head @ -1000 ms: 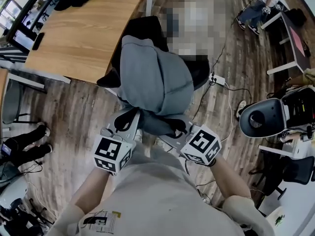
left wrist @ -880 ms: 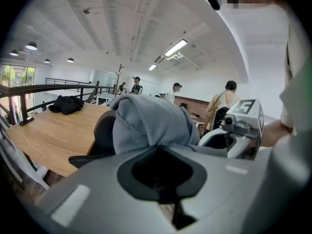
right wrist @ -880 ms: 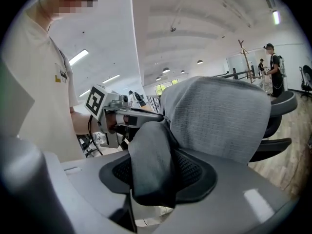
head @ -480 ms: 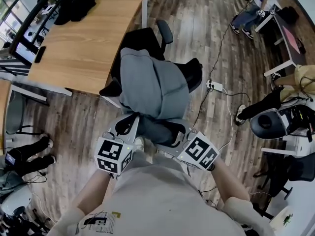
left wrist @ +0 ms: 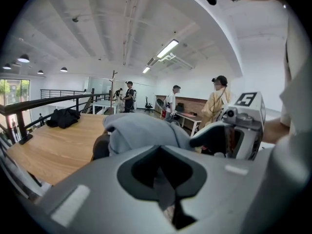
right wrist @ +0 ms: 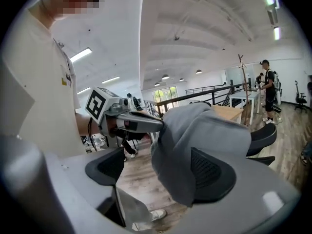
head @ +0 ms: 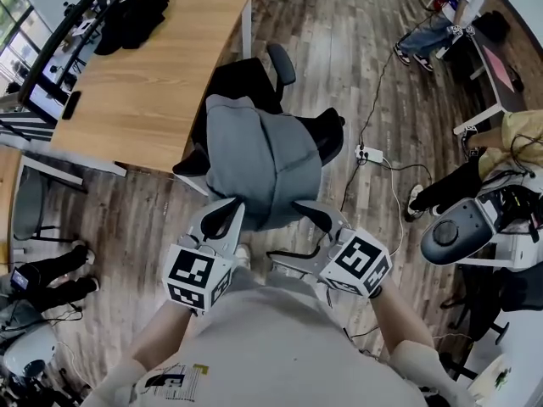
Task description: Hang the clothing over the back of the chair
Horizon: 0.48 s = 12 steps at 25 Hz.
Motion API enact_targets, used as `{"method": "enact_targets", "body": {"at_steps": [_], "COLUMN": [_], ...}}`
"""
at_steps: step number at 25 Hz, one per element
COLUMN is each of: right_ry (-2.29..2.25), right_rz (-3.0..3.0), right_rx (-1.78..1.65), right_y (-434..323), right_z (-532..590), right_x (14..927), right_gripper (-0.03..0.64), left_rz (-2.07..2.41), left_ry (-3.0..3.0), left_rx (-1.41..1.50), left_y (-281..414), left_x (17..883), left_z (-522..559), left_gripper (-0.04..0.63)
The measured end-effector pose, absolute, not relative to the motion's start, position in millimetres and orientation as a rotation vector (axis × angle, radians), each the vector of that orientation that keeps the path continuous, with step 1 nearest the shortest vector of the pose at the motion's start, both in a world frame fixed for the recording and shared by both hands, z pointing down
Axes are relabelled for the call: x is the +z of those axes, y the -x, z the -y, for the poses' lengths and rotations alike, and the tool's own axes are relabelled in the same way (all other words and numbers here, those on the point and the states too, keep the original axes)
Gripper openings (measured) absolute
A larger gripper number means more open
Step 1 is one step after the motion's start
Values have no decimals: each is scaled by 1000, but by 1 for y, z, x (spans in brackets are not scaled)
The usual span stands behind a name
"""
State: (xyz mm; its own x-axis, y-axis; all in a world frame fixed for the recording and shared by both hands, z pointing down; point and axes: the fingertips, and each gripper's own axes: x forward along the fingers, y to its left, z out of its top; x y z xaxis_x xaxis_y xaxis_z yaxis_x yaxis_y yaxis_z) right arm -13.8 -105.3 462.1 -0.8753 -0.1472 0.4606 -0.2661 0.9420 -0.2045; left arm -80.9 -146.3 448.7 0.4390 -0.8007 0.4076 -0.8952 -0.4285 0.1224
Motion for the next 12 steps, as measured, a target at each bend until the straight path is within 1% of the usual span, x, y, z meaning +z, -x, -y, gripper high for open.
{"method": "enact_targets", "body": {"at_steps": [2, 5, 10, 12], "right_ry": [-342, -419, -511, -579], "right_rz": [2677, 2728, 2801, 2832], "right_rx": [347, 318, 280, 253], "right_y": [12, 11, 10, 7], "right_z": [113, 128, 141, 150], "right_x": [451, 434, 399, 384], "right_gripper": [403, 343, 299, 270], "left_rz": [1453, 1467, 1501, 1508], "left_ry": [-2409, -2455, -2489, -2510], "left_rx": [395, 378, 349, 343], "left_y": [76, 72, 72, 71], "left_x": [433, 413, 387, 377], "left_z": [148, 153, 156, 159], "left_gripper": [3, 3, 3, 3]}}
